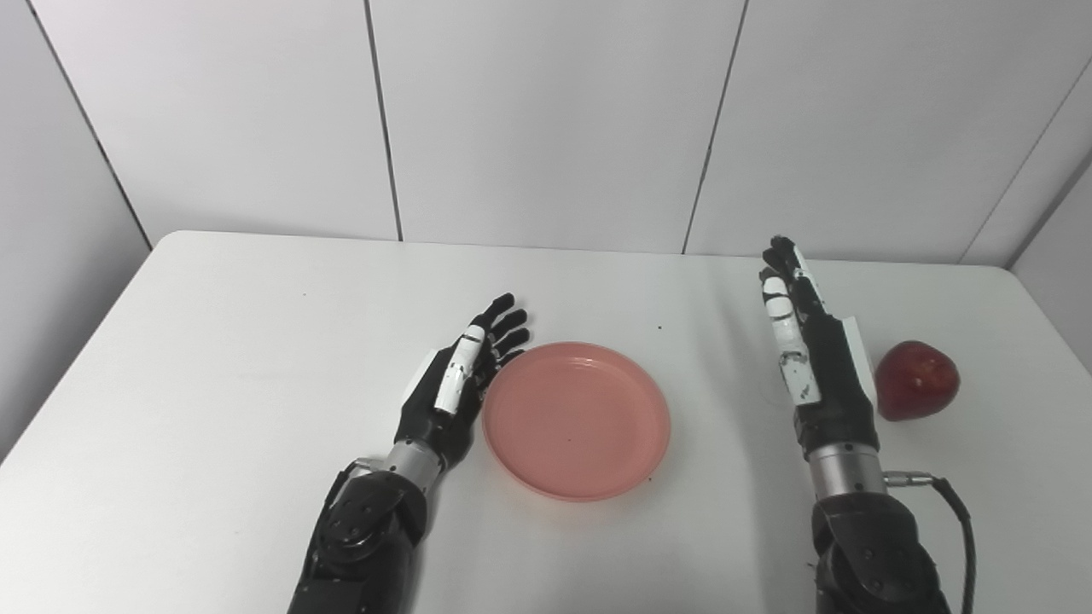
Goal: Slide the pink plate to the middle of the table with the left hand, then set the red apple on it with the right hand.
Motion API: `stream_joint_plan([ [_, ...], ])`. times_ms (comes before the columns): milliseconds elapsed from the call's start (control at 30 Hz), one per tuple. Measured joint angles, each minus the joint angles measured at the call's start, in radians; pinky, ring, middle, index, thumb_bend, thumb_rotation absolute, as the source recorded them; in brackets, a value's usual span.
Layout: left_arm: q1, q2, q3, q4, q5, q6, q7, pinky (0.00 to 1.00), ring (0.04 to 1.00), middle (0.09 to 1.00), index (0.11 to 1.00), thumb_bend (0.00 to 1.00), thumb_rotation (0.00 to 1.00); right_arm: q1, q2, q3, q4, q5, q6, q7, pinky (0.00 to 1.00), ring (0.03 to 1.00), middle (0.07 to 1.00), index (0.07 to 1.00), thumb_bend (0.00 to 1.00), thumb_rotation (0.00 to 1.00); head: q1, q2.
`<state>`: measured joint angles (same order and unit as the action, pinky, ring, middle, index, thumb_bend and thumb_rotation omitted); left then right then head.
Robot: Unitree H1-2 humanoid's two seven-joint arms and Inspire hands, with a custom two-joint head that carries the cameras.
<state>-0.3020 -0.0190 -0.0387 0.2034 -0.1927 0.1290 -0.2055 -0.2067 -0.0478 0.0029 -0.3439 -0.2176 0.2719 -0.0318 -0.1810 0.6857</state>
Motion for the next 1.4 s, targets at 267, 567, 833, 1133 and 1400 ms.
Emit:
stream_joint_plan([
  [267,0.0,0.005,0.008,0.009,-0.019,-0.007,-0.019,0.92,0.923,0.93,0.917,0.37,1.0,-0.017,-0.045,0.0,-0.073,-0.11,0.043,0.002,0.84,0.909,0.914,0.912,0.53,1.0,-0.026,0.0],
  [567,0.0,0.005,0.02,0.018,-0.021,-0.018,-0.029,0.92,0.924,0.932,0.915,0.37,1.0,-0.025,-0.102,0.02,-0.149,-0.32,0.117,0.02,0.79,0.871,0.896,0.901,0.58,0.95,-0.064,-0.003],
  [833,-0.001,0.008,0.04,0.023,-0.043,-0.019,-0.04,0.92,0.924,0.932,0.918,0.37,1.0,-0.032,-0.136,-0.002,-0.165,-0.42,0.119,0.022,0.78,0.855,0.881,0.897,0.77,0.61,-0.118,-0.012],
  [1133,-0.007,0.02,0.054,0.033,-0.065,-0.019,-0.051,0.93,0.934,0.938,0.92,0.35,1.0,-0.033,-0.146,-0.06,-0.164,-0.5,0.134,0.021,0.76,0.859,0.883,0.92,0.95,0.52,-0.152,-0.014],
  [1400,-0.016,0.037,0.06,0.052,-0.089,-0.024,-0.072,0.94,0.937,0.942,0.923,0.36,1.0,-0.011,-0.179,-0.101,-0.141,-0.543,0.138,0.021,0.75,0.865,0.897,0.947,1.0,0.49,-0.166,-0.014],
])
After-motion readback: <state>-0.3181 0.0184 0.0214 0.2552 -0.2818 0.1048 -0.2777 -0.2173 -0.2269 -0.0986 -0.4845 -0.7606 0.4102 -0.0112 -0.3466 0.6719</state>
